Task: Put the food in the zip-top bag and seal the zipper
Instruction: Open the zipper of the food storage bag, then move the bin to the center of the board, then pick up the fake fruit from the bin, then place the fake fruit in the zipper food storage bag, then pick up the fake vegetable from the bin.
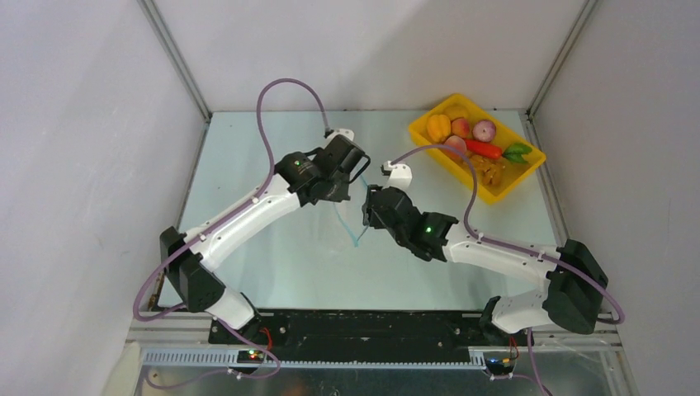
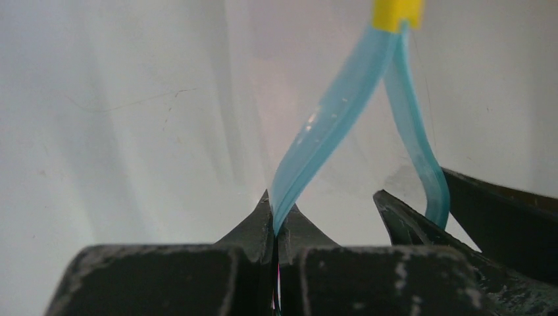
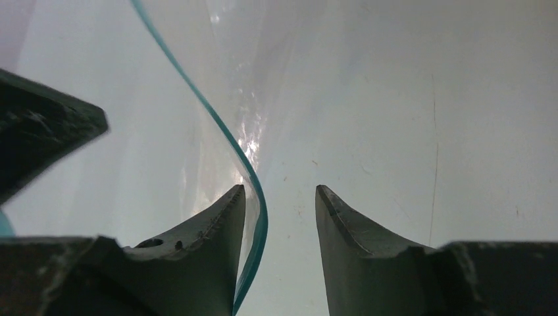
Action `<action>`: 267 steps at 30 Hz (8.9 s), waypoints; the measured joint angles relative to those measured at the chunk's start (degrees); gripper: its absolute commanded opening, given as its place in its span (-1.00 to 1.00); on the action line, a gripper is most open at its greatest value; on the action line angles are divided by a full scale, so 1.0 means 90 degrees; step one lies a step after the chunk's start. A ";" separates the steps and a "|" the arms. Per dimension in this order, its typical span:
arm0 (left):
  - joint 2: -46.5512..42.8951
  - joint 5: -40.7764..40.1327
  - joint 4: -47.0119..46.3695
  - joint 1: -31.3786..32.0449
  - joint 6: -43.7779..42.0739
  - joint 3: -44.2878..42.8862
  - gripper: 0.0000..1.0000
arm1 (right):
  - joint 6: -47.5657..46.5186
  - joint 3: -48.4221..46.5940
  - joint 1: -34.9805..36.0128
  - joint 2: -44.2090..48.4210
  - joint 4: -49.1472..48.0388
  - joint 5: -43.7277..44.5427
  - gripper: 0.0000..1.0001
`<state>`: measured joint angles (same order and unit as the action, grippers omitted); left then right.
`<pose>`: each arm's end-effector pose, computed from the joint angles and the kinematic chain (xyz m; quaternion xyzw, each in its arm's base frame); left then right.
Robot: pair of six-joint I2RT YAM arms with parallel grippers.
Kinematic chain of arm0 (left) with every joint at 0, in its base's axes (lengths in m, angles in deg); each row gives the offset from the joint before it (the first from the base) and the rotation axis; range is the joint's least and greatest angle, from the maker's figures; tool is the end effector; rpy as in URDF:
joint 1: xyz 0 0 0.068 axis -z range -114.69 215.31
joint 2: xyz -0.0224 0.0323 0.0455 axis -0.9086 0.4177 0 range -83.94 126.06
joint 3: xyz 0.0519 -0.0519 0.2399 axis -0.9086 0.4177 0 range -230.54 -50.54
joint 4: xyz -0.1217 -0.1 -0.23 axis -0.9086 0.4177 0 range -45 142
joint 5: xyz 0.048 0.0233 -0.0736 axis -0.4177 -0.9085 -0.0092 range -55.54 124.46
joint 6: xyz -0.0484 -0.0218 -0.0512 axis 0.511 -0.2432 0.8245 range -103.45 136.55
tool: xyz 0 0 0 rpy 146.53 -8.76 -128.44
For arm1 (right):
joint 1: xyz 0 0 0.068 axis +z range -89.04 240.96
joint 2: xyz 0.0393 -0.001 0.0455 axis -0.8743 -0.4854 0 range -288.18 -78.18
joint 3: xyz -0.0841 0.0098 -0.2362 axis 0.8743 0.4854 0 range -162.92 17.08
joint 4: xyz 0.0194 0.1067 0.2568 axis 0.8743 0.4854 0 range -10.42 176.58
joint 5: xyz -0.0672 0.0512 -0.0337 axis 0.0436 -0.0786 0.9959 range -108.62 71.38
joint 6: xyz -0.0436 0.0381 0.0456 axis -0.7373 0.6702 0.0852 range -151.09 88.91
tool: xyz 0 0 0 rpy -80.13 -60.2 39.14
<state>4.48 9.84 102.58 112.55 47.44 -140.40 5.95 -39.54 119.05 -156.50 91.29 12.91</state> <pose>0.2548 -0.2378 0.3134 0.0714 0.9340 -0.0209 0.3495 0.2090 0.2746 0.2385 -0.0282 0.8567 0.1753 0.4844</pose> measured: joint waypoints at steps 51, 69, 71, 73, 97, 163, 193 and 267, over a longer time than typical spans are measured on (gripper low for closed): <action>-0.0976 -0.2834 0.0867 0.0102 0.0801 -0.0233 -1.00 | -0.0916 -0.0005 -0.1032 0.0406 -0.1321 -0.2769 -0.99; -0.0692 -0.1790 0.0340 0.0119 0.0670 0.1037 -1.00 | -0.0034 -0.0046 -0.1494 -0.1158 -0.1190 -0.2208 -0.78; -0.0690 -0.1462 0.0085 0.0109 0.0619 0.1231 -1.00 | -0.0024 -0.0046 -0.1574 -0.1258 -0.1093 -0.2220 -0.60; -0.0680 -0.1141 -0.0146 0.0104 0.0607 0.1382 -1.00 | -0.0046 -0.0046 -0.1661 -0.1299 -0.0998 -0.2234 -0.39; 0.0121 -0.0624 -0.0678 -0.0231 0.0765 0.0959 -1.00 | -0.1163 -0.0046 -0.2939 0.0869 -0.0124 -0.2336 0.99; 0.0262 0.0219 -0.1353 -0.1073 0.0784 0.1071 -1.00 | -0.0068 -0.4493 -0.6142 -0.5501 0.0508 -0.2970 -0.18; -0.0019 0.0389 -0.1392 -0.1037 0.0814 0.1265 -1.00 | -0.0818 -0.0760 -0.4430 -0.1353 0.0413 -0.2800 -0.34; -0.1428 0.0765 -0.2021 -0.0879 0.1015 0.2640 -1.00 | -0.2773 0.0376 -0.3361 0.1243 -0.0619 -0.3393 0.99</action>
<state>-8.37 16.72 84.40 104.64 56.58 -116.64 -19.01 -36.15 88.80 -145.31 85.71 -17.63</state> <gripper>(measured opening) 0.007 0.993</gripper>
